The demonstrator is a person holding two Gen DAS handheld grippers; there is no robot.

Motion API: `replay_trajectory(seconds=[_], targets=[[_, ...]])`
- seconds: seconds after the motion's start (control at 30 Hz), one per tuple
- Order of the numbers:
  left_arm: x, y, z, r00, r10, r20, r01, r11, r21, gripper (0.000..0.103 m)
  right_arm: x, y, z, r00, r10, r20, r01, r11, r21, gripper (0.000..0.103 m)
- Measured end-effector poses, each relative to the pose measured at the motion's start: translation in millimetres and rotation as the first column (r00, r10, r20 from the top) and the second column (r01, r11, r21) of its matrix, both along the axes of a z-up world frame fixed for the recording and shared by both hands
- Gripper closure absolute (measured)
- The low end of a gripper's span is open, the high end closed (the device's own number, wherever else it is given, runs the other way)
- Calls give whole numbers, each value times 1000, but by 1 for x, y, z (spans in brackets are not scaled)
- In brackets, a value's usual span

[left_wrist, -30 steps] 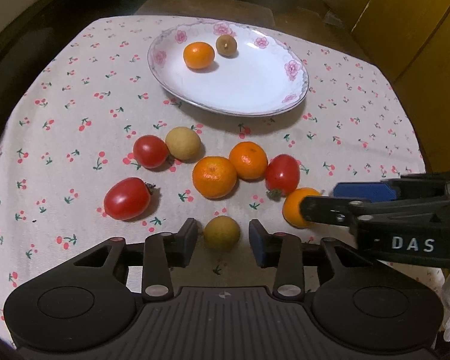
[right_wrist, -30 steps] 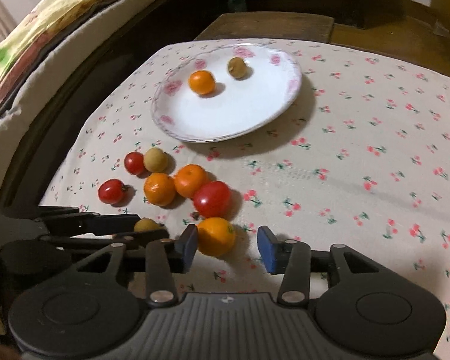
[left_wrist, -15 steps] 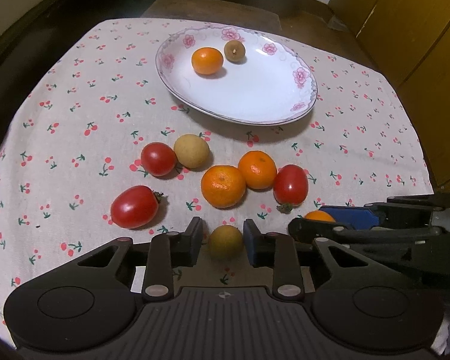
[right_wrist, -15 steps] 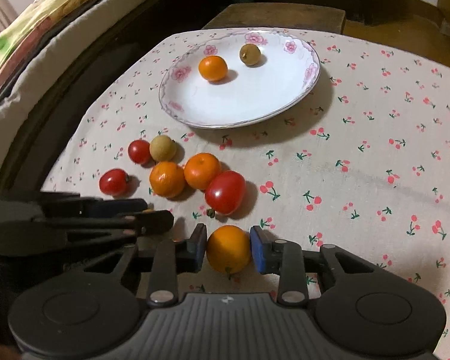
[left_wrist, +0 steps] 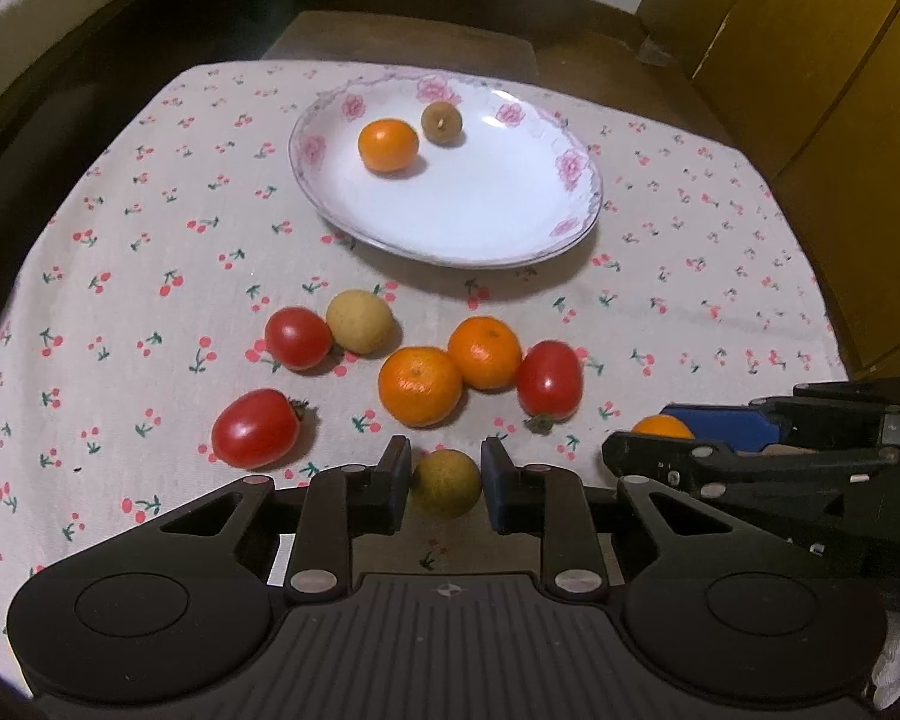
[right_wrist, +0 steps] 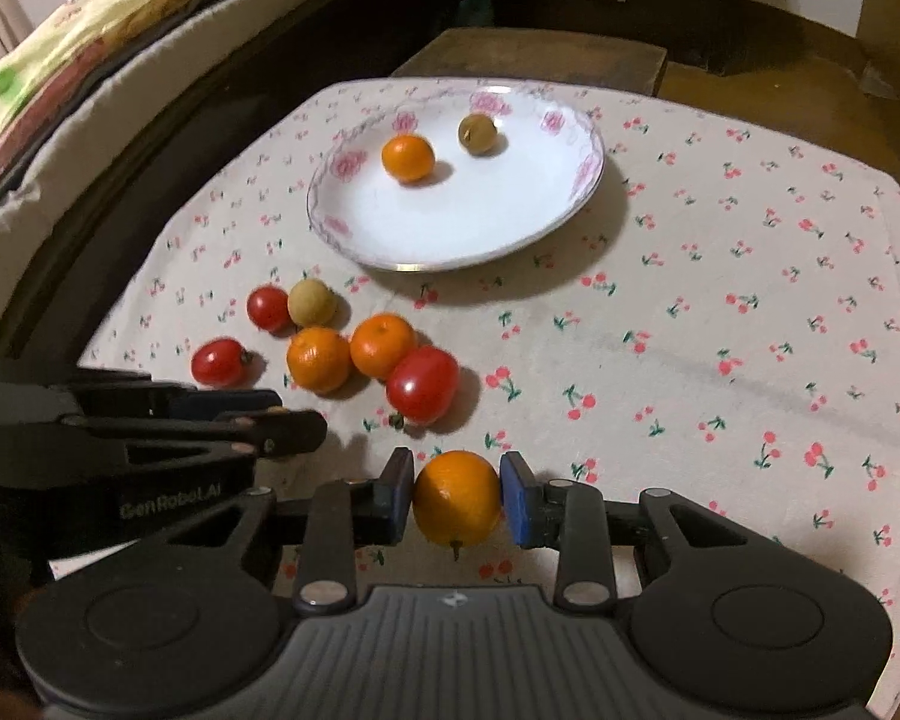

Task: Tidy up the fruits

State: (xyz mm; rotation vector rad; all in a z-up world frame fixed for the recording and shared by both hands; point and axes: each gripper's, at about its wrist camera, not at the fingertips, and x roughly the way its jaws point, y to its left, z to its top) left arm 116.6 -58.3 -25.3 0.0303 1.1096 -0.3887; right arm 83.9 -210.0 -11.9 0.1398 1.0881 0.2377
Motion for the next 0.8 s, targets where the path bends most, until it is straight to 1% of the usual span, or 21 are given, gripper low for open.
replay_trajectory(seconds=[0.2,0.43,0.8], targets=[[7,-2,9,1000,5,19,-5,1000,-15,70,8,-2,12,999,-15,29,14,1000,13,70],[23,-14,19,999,2,43,-2,1000,-14,70,27,-6,18,999,-25,44,24,1000,11,70],[65,-22,27,997,45,60,-44,999,-18,70,69,-15,27,996,-51,76,50,999,12,70]])
